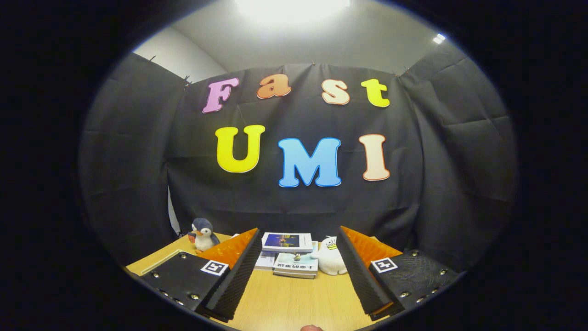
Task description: Open the storage box then place both shoes into the box .Put the left shoe in first, then the right shoe, with the right side of both shoes facing outward in a uniform manner.
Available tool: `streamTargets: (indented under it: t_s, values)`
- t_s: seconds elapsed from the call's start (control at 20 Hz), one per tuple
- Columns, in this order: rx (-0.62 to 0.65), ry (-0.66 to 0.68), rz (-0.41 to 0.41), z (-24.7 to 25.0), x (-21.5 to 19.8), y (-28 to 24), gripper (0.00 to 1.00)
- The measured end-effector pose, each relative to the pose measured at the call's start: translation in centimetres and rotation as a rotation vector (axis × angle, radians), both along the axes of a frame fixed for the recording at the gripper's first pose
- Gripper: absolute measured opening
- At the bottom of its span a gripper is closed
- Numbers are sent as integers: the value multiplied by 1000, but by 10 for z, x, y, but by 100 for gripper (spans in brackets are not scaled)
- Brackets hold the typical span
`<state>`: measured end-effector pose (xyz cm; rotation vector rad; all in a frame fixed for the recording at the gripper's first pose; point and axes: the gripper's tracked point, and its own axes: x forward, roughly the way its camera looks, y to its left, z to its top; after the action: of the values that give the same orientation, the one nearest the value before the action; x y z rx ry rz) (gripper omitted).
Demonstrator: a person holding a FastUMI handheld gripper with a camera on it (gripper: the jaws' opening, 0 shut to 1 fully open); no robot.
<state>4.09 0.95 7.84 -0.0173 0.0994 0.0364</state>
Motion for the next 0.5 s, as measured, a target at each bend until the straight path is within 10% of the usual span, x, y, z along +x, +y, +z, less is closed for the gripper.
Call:
streamTargets:
  t_s: [0.5]
  values:
    - [22,-38,10,4,-2,6,97]
